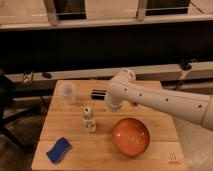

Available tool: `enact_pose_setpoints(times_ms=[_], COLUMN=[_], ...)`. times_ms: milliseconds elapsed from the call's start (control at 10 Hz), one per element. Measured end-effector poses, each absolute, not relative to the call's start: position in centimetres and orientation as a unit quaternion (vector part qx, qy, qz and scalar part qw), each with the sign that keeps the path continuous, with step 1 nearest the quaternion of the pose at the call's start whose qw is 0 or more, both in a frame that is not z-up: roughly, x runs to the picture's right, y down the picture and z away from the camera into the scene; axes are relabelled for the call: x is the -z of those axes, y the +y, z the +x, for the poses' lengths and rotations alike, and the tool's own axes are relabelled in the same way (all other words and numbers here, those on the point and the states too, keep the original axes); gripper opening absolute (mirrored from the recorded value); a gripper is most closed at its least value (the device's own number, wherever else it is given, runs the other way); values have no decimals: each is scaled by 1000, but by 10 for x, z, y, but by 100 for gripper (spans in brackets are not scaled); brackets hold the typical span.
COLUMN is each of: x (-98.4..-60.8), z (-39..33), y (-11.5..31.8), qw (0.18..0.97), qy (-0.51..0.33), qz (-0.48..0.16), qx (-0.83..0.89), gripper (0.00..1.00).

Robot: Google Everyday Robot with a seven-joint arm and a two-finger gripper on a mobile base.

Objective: Knock the bottle over

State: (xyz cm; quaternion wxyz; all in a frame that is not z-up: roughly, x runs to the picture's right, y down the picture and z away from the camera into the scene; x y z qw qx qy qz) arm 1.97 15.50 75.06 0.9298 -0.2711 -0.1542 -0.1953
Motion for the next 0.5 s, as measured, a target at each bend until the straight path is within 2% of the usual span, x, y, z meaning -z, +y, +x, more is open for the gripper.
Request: enact_pose_setpoints(times_ms=[500], x=[-759], z=[-13], y=[152], qw=[917], qy=[-178], qz=[-282], qx=[220], gripper=[0])
